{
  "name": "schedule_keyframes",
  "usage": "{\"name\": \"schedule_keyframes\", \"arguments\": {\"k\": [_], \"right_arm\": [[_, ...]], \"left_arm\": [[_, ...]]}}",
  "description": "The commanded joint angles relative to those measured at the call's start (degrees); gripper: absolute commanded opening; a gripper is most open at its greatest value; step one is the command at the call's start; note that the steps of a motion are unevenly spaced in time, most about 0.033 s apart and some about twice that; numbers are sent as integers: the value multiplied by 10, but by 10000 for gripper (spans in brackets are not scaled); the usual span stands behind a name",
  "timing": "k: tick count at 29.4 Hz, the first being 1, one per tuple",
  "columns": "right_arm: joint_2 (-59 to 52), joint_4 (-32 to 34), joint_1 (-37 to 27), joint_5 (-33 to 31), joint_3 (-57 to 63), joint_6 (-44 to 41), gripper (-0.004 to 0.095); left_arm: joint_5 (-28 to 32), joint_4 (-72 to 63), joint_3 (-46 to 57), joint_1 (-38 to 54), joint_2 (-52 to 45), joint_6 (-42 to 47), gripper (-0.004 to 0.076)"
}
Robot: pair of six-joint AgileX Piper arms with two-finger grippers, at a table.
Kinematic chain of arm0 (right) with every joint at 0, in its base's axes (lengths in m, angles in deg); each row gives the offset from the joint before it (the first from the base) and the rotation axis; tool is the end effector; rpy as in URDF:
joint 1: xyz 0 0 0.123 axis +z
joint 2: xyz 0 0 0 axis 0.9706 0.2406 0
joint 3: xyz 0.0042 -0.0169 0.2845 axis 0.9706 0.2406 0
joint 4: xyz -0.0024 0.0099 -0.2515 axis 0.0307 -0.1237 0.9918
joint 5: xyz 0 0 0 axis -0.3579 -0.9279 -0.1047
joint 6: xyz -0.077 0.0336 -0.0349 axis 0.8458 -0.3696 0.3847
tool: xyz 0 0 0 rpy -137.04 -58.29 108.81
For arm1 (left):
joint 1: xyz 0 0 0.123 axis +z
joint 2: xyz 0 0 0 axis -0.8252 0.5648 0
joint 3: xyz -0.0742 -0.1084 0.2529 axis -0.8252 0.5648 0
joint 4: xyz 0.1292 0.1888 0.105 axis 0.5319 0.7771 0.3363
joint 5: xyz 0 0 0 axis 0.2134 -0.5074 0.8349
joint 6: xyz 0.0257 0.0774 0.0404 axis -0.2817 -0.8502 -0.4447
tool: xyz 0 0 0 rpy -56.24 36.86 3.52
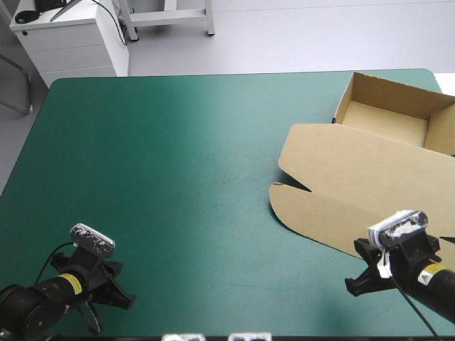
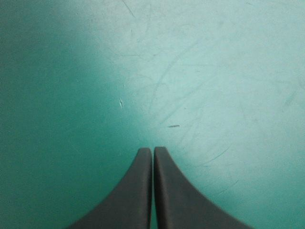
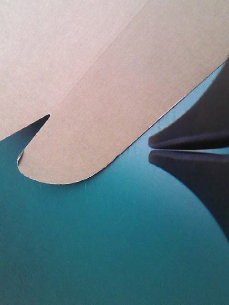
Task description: Fold the box
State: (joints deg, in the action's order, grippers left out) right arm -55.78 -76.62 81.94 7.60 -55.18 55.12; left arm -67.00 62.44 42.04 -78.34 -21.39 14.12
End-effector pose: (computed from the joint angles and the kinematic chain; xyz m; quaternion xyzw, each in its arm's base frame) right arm 0.0763 0.0354 0.3221 -0.2121 0.8722 0.1106 0.4267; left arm 0.0856 -0.0358 0.2566 0.2399 0.9139 -0.0456 0.3243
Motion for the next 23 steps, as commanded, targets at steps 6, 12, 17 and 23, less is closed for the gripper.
{"name": "schedule_keyframes", "arguments": {"k": [6, 12, 17, 23], "right_arm": [[-140, -17, 2, 56, 88, 8, -4], [-195, -24, 2, 72, 103, 4, -4], [-198, -21, 2, 71, 103, 4, -4], [-198, -20, 2, 71, 103, 4, -4]], "left_arm": [[46, -12, -1, -4, -56, -13, -8], [46, -13, -1, -4, -59, -12, -8], [46, -13, -1, -4, -59, -12, -8], [46, -13, -1, -4, -59, -12, -8]]}}
